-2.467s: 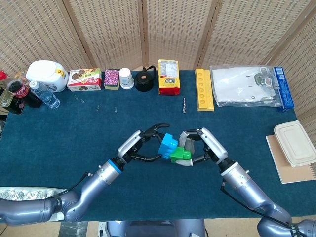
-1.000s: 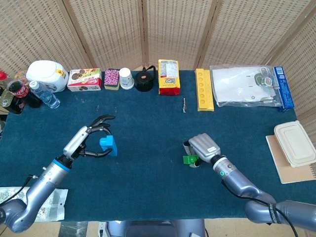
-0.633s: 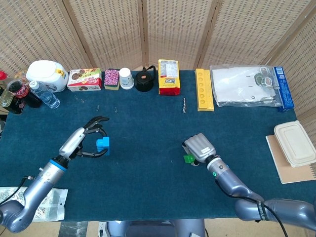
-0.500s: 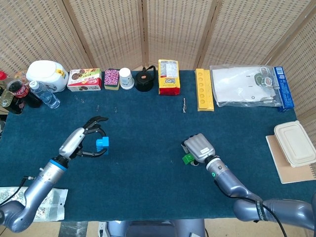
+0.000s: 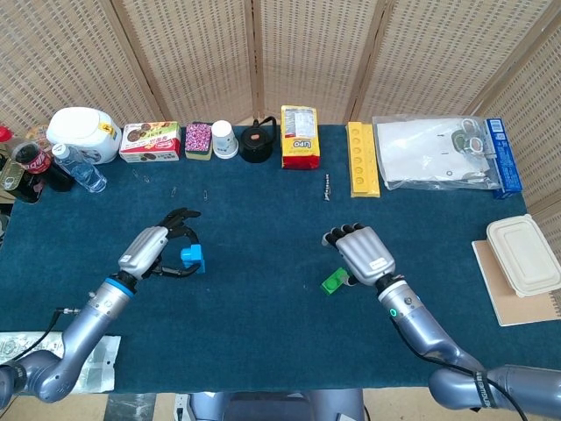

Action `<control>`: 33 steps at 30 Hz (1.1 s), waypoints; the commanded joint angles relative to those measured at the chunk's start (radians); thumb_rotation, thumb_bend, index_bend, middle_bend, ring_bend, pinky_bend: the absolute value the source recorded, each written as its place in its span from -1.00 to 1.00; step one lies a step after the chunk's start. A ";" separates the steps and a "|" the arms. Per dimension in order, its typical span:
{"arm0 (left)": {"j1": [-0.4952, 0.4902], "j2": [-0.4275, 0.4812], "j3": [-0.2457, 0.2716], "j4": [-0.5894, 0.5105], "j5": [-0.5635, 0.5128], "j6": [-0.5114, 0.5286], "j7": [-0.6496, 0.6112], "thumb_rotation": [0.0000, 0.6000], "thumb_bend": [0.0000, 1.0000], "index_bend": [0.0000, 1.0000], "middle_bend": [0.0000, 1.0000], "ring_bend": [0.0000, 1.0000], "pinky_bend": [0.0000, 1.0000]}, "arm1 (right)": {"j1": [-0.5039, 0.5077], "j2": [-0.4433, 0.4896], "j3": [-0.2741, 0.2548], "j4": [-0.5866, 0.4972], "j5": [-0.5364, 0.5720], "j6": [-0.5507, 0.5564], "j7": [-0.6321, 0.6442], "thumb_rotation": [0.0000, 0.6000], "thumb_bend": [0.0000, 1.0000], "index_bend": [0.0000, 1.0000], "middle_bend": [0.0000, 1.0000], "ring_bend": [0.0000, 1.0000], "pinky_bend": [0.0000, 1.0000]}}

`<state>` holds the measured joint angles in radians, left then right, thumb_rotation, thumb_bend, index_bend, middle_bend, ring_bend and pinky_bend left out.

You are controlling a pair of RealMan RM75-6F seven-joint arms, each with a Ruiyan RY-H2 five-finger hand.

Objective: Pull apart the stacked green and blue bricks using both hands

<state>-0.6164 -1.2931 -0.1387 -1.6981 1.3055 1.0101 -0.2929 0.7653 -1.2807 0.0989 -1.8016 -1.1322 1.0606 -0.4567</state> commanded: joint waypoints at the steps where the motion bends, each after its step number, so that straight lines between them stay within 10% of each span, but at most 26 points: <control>1: -0.047 -0.051 -0.017 0.006 -0.085 -0.028 0.194 0.74 -0.29 0.16 -0.69 -1.00 -0.66 | -0.031 0.027 0.013 -0.008 -0.056 0.043 0.055 1.00 -1.00 -0.33 -0.29 -0.34 -0.26; 13: -0.140 -0.170 -0.040 0.056 -0.257 -0.043 0.545 0.75 -0.58 -0.96 -0.82 -1.00 -0.71 | -0.153 0.096 0.039 0.081 -0.157 0.188 0.265 1.00 -1.00 -0.32 -0.27 -0.34 -0.28; 33: 0.036 0.003 0.029 -0.089 -0.122 0.196 0.503 0.76 -0.63 -1.00 -0.83 -1.00 -0.71 | -0.317 0.194 0.036 0.240 -0.154 0.257 0.413 1.00 -1.00 -0.25 -0.24 -0.34 -0.31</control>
<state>-0.6090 -1.3141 -0.1271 -1.7719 1.1609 1.1778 0.2300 0.4561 -1.0929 0.1360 -1.5663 -1.2882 1.3141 -0.0422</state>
